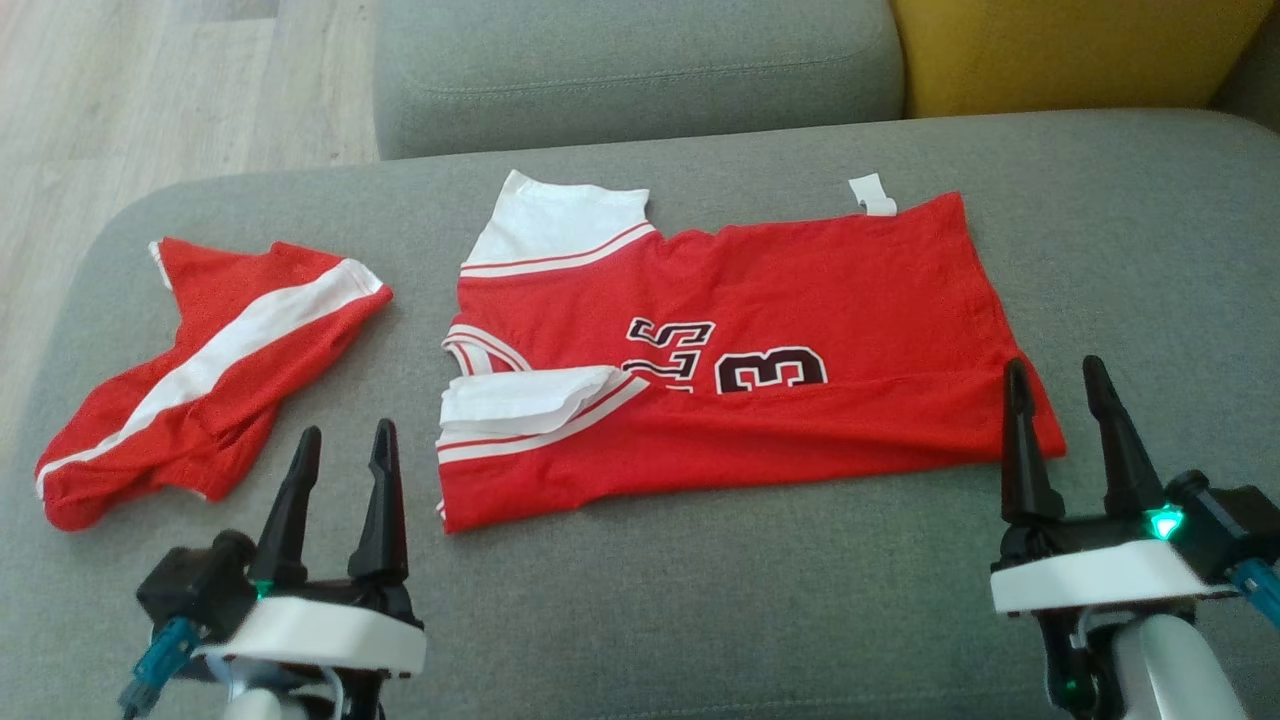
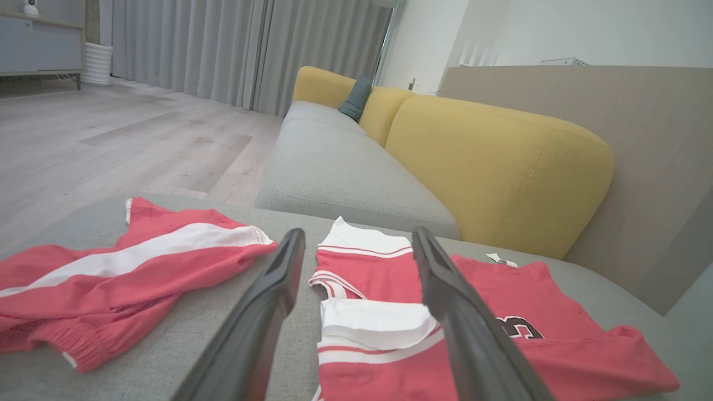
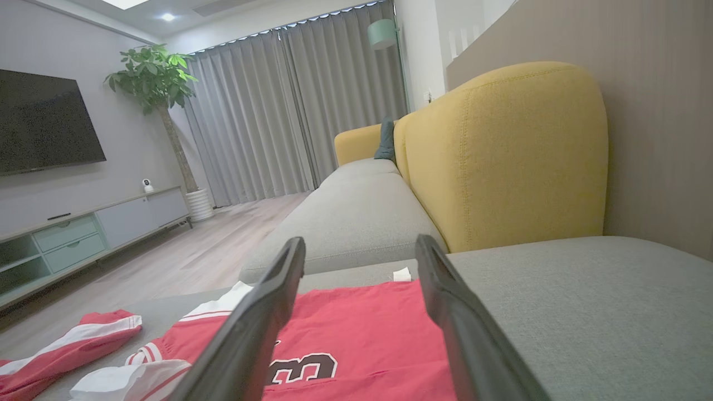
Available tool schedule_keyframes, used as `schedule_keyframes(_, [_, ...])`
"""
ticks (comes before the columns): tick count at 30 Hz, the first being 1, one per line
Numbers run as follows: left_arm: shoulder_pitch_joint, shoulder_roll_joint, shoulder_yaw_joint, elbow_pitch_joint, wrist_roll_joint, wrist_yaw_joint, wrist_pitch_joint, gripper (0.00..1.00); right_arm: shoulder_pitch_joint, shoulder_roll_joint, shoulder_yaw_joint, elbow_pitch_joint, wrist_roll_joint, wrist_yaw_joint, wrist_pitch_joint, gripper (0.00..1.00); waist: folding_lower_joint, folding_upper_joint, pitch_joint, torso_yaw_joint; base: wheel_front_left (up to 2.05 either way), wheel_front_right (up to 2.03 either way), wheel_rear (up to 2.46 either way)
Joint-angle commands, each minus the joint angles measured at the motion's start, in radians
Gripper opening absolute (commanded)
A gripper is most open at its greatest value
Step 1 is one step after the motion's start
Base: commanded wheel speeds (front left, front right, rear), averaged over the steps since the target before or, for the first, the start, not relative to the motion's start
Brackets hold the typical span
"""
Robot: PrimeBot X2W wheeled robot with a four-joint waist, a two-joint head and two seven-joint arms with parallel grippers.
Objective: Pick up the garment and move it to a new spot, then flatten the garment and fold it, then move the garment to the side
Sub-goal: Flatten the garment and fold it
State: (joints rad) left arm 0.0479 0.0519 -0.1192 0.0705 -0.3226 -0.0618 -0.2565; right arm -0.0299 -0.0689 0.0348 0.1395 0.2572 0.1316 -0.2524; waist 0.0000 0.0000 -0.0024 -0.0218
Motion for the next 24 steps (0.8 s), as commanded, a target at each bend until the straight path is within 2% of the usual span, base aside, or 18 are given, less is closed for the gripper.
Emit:
schedule_keyframes(1, [-0.034,-0.001,0.026,-0.028,-0.015,-0.001,-0.005,1.00,-0.021,0.006,0.021,-0.042,-0.010,-0.001,-0.009,1.00,0.0000,0.0000,-0.001,-0.003,0.00,0.00,0.00])
schedule_keyframes(9, [-0.045,-0.001,0.008,0.021,-0.041,0.009,-0.005,1.00,-0.032,0.012,0.026,-0.046,-0.020,-0.001,-0.009,1.00,0.0000,0.0000,0.007,-0.016,0.00,0.00,0.00])
schedule_keyframes(14, [-0.073,-0.001,-0.056,0.194,-0.062,0.004,-0.005,1.00,-0.036,0.013,0.029,-0.041,-0.023,-0.001,-0.009,1.00,0.0000,0.0000,0.026,-0.040,0.00,0.00,0.00])
schedule_keyframes(19, [-0.148,-0.002,-0.090,0.378,-0.047,0.029,-0.005,1.00,-0.048,0.014,0.038,-0.045,-0.026,-0.001,-0.009,1.00,0.0000,0.0000,0.064,-0.068,0.00,0.00,0.00])
schedule_keyframes(24, [-0.239,-0.001,-0.084,0.541,-0.064,0.054,0.000,1.00,-0.064,0.014,0.054,-0.051,-0.034,-0.001,-0.009,1.00,0.0000,0.0000,0.104,-0.095,0.00,0.00,0.00])
